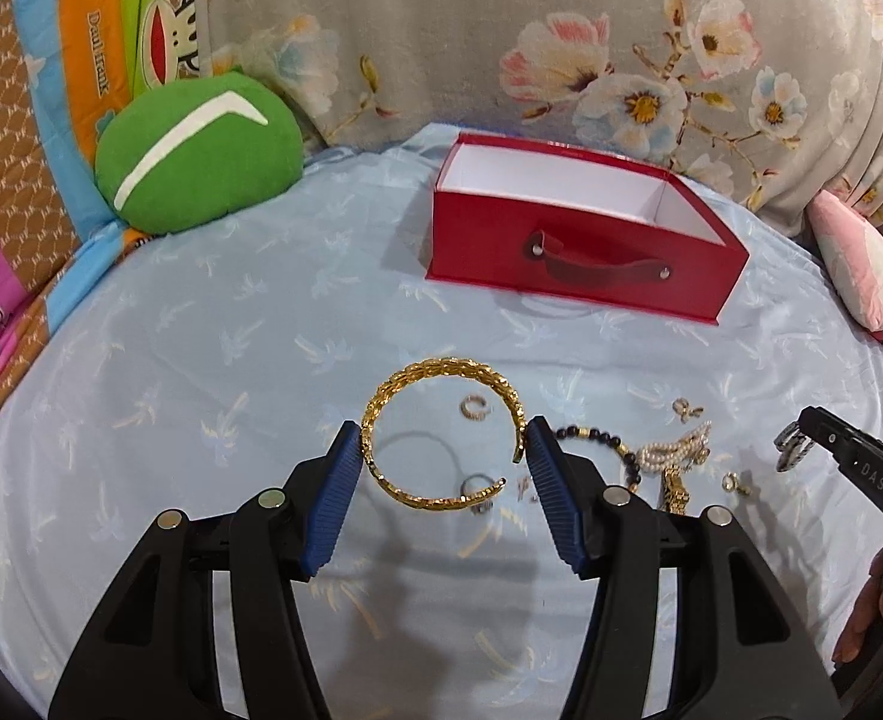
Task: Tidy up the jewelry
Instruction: 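Carry both items into the red box and open left tool over it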
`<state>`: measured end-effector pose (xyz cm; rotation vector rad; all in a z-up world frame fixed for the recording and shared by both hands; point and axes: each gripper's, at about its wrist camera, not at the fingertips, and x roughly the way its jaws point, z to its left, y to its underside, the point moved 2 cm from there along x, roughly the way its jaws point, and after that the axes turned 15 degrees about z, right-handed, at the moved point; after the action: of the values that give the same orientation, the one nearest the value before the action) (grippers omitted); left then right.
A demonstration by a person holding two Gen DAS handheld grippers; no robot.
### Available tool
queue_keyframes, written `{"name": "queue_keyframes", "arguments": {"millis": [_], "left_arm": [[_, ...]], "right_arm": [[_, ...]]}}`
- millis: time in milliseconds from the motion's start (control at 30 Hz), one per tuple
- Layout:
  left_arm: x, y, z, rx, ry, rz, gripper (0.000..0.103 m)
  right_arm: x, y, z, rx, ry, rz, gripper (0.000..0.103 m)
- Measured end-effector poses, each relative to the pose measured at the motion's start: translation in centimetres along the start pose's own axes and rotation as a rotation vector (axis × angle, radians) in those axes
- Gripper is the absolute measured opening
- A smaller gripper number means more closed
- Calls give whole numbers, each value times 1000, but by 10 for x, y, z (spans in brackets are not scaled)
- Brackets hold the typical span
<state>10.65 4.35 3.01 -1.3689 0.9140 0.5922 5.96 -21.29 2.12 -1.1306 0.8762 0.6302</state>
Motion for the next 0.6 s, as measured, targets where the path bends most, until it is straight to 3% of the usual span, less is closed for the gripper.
{"name": "queue_keyframes", "arguments": {"millis": [233, 600], "left_arm": [[-17, -43, -7, 41, -16, -67, 55], [-10, -160, -41, 121, -39, -168, 55]], "right_arm": [[-27, -42, 9, -41, -47, -65, 10], [-23, -170, 16, -57, -123, -129, 10]]}}
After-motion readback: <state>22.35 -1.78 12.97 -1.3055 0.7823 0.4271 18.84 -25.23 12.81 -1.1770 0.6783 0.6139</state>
